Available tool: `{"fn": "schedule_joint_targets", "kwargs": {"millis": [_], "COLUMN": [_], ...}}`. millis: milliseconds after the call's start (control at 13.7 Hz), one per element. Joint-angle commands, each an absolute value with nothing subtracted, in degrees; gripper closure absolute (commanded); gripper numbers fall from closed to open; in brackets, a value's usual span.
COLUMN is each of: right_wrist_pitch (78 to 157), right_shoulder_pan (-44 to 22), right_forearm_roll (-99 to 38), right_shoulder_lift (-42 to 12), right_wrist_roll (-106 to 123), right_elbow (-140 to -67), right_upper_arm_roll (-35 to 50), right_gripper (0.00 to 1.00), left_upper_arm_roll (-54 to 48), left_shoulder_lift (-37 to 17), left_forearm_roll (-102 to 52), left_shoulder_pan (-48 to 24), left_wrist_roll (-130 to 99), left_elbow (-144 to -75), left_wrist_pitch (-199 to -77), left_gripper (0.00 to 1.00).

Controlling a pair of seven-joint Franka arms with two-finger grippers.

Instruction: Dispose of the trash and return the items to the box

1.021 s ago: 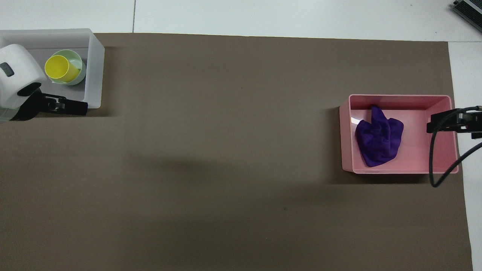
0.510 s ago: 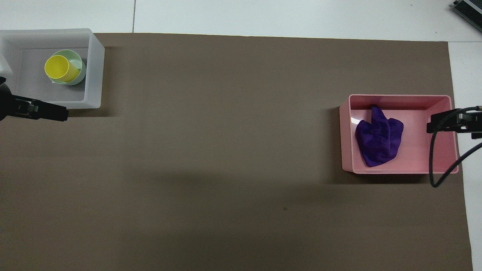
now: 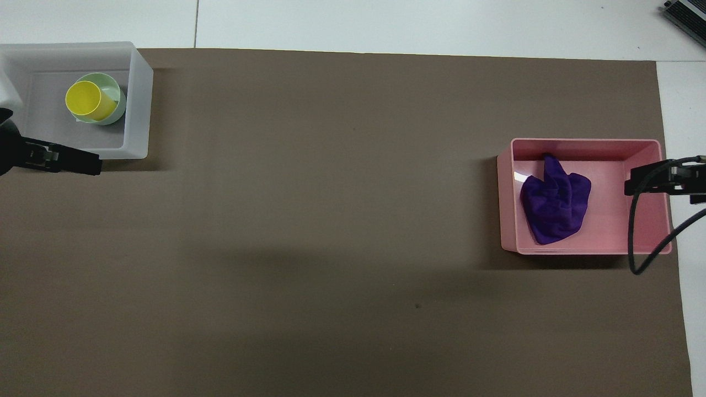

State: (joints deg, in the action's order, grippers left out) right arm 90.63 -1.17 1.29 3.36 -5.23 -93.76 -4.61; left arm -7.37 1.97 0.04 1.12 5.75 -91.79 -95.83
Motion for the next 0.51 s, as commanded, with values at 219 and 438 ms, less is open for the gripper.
{"fn": "schedule_joint_targets", "kwargs": {"millis": [219,438], "right_wrist_pitch": [90.7,90.7], "right_shoulder_pan": [-0.8,-0.8], "right_forearm_roll": [0.7,0.7], "right_shoulder_lift": [4.7,4.7], "right_wrist_roll": [-4.0,-4.0], "right_elbow": [-95.1,-95.0], "right_upper_arm_roll": [-4.5,-4.5], "right_gripper": [0.0,0.0], "left_upper_arm_roll": [-4.2,2.6], "left_shoulder_lift": [1.3,1.5], "left_forearm_roll": [0.0,-0.1], "left_shoulder_pan": [-2.4,-8.4], "left_wrist_roll": [5.5,5.5], "left_elbow": [-89.8,-89.8], "left_wrist_pitch": [-94.4,-93.5], "left_gripper": [0.0,0.0]}}
